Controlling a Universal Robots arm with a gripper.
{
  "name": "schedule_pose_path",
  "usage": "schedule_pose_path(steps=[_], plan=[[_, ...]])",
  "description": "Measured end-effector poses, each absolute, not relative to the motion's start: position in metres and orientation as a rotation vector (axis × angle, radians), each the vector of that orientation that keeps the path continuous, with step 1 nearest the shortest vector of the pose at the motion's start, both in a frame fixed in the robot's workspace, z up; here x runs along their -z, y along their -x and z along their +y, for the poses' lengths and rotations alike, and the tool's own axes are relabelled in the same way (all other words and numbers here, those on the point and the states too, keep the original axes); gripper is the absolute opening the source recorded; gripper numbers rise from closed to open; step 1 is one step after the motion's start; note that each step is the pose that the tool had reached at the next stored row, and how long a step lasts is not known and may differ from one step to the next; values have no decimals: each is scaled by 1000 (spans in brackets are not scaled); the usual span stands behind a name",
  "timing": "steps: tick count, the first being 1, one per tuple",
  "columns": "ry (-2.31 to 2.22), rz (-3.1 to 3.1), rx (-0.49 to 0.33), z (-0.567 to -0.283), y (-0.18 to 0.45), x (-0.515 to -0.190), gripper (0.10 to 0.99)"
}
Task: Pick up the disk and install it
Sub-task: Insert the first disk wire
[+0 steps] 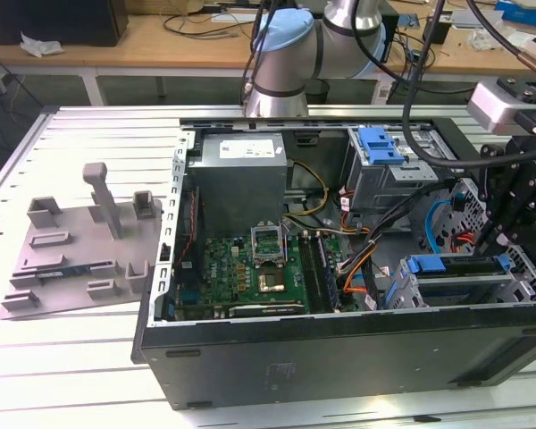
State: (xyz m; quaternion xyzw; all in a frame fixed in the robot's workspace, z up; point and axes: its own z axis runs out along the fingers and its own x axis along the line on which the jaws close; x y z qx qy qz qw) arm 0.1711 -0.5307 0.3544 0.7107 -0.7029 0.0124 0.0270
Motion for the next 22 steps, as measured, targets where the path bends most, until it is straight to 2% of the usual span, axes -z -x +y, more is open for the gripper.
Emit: schedule_pose_path(steps=[22], plan=[[-2233,-2134,-41,-527,-171,-353,169]])
